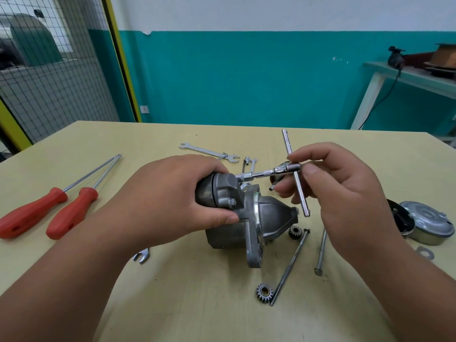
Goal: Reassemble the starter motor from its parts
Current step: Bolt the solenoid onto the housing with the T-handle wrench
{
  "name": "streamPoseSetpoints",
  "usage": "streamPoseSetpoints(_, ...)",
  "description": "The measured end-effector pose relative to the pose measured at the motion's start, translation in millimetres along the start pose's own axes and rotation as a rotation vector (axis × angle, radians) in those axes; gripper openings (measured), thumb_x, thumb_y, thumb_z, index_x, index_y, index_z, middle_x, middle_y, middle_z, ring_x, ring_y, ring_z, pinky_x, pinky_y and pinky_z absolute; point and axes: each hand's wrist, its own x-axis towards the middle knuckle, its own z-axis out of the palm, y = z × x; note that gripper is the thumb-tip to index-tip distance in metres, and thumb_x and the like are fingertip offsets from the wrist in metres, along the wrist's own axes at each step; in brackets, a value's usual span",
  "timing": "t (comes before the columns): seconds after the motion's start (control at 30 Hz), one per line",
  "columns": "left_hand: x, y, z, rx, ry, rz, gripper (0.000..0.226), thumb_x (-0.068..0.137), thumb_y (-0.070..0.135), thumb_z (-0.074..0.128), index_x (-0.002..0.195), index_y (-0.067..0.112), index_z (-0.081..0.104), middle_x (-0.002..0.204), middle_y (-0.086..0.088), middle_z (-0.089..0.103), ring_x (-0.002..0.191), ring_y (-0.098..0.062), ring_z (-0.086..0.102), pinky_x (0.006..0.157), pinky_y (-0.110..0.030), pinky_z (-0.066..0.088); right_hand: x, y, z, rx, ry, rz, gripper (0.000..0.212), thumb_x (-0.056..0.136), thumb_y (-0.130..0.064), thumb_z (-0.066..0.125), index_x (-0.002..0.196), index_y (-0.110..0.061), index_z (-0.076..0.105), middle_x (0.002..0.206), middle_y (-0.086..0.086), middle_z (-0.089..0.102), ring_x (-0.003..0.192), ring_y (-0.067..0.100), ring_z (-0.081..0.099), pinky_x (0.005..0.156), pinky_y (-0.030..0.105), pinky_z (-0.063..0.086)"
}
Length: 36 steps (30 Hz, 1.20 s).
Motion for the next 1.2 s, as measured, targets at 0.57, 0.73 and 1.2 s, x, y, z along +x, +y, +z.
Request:
streamPoseSetpoints(0.57,0.6,-0.7,0.3,-0.014,0.005,-0.016,0.067,0.057,0.09,0.048,0.109,0.05,0.063,0.099,0.03,0.065,0.099,0.008,0.055,0.08,-0.036,0.055,4.3,4.1,-4.6,-0.132,0.026,-0.027,0.02,0.081,-0.052,0.068,0.097,-0.043,0.075,0.096,-0.008,0.076,0.091,0.019,0.071,0.074,0.045,0.063)
streamPoseSetpoints(0.73,0.3,0.0,0.9,0.003,0.017,-0.001,0.067,0.058,0.09,0.048,0.11,0.051,0.062,0.098,0.031,0.065,0.1,0.009,0.055,0.078,-0.034,0.055,3.1,4.2,-0.4,-0.064,0.03,-0.054,0.018,0.088,-0.033,0.071,0.1,-0.045,0.069,0.082,0.001,0.076,0.082,0.021,0.075,0.079,0.041,0.063)
streamPoseSetpoints(1.2,0.7,-0.7,0.8,-0.001,0.003,-0.013,0.068,0.058,0.09,0.047,0.111,0.051,0.062,0.098,0.031,0.065,0.099,0.009,0.056,0.079,-0.036,0.056,-0.2,0.0,-0.8,-0.012,-0.038,-0.016,0.034,0.093,-0.013,0.05,0.107,-0.035,0.073,0.088,-0.001,0.08,0.085,0.023,0.075,0.074,0.037,0.062)
